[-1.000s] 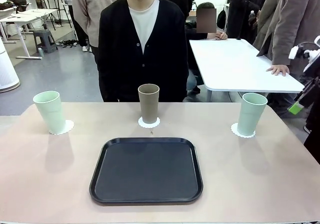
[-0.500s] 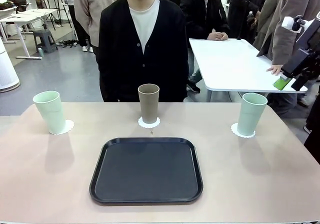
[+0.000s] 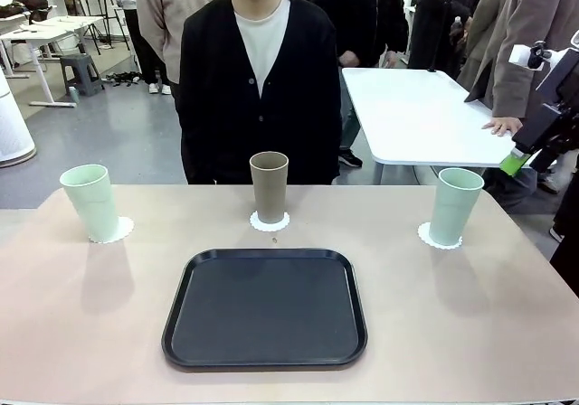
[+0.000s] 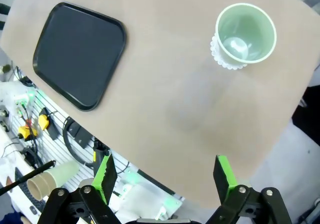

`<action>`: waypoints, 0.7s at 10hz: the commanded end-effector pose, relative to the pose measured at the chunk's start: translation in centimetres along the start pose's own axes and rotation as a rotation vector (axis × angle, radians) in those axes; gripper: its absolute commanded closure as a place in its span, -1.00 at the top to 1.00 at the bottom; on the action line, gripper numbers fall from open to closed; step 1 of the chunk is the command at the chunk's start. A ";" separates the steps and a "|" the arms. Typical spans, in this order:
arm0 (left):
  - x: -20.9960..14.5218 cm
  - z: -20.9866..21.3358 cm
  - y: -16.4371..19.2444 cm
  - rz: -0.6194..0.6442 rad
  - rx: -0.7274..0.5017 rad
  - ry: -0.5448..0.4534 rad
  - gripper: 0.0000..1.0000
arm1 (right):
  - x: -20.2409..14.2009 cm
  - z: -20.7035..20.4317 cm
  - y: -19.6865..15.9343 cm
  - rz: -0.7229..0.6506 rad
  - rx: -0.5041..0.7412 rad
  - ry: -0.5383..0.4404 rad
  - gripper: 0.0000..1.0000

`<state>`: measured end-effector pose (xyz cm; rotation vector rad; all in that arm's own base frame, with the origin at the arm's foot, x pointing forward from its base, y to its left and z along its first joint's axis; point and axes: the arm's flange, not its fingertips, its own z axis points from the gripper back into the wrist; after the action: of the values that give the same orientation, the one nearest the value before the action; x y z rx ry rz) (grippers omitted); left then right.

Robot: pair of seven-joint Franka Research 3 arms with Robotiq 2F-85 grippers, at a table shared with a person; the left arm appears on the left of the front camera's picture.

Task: Place coasters on the table and set cups on them.
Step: Take one Reusable plastic cup from the Flat Tray and place it on a coaster set by the human.

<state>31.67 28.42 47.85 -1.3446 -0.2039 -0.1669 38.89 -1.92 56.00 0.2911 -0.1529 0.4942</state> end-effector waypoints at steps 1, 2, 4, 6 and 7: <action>-0.2 0.5 -0.4 -0.011 -0.006 -0.007 1.00 | 0.0 -0.3 -0.2 0.018 -0.019 -0.001 1.00; -0.2 0.5 -0.4 -0.011 -0.006 -0.007 1.00 | 0.0 -0.3 -0.2 0.018 -0.019 -0.001 1.00; -0.2 0.5 -0.4 -0.011 -0.006 -0.007 1.00 | 0.0 -0.3 -0.2 0.018 -0.019 -0.001 1.00; -0.2 0.5 -0.4 -0.011 -0.006 -0.007 1.00 | -3.1 0.1 1.3 -0.080 0.119 -0.002 1.00; -0.2 0.5 -0.4 -0.011 -0.006 -0.007 1.00 | -5.7 0.3 2.5 -0.062 0.305 -0.055 1.00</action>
<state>31.67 28.42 47.84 -1.3447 -0.2038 -0.1666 36.10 -2.24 55.71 0.4310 -0.1158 0.4712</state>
